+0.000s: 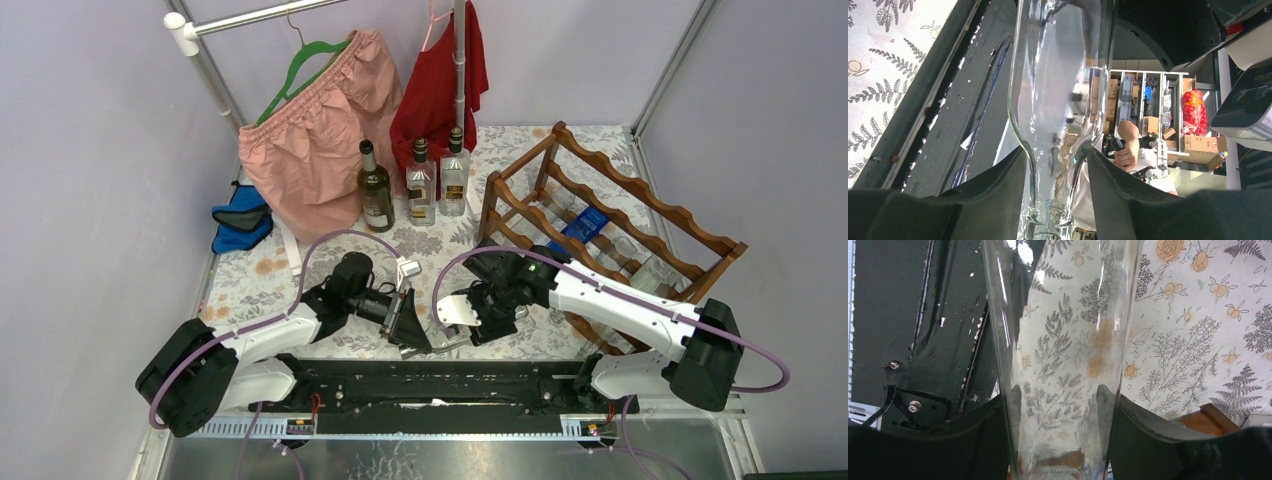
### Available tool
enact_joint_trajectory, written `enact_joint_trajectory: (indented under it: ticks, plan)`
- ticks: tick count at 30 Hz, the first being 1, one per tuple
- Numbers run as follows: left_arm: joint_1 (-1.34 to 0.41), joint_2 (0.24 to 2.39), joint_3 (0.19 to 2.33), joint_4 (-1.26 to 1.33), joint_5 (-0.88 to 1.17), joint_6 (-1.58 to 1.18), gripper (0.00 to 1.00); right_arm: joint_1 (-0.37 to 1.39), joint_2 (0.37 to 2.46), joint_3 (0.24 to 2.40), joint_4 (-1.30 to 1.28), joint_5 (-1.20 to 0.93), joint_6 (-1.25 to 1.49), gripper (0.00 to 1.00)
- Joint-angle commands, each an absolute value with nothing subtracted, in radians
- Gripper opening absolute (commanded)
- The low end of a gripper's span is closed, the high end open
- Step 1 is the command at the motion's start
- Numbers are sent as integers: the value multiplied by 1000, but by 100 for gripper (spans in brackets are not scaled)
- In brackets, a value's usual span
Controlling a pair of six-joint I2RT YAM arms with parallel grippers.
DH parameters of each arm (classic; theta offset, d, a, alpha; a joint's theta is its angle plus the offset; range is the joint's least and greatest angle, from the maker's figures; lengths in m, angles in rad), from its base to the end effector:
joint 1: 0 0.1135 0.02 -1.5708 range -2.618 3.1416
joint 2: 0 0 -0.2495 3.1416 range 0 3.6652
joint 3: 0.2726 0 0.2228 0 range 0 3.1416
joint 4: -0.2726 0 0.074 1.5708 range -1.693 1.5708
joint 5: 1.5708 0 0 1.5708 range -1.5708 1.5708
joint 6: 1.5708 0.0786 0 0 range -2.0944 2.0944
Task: Put the wine bottle on the wine rack
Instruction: Pick up the wine bottle from the center of the board.
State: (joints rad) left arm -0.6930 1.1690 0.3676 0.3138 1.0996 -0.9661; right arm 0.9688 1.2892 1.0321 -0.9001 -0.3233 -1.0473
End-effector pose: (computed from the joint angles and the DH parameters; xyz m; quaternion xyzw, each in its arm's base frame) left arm 0.1181 -0.1891 0.1793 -0.1674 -0.7605 0.6265 0.0335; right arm 0.1114 0.2063 0.2206 -0.8346 0.4874 0.1494 0.2087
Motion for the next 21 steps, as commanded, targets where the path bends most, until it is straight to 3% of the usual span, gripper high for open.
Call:
enact_joint_trajectory:
  ticks: [1,21]
  plan:
    - [-696,1160,362,338,1109,-948,53,979,1258,1046,-879,-358,-1049,0]
    - [-696,1116,368,306,1065,-945,45,978,1266,1055,-878,-322,-1013,0]
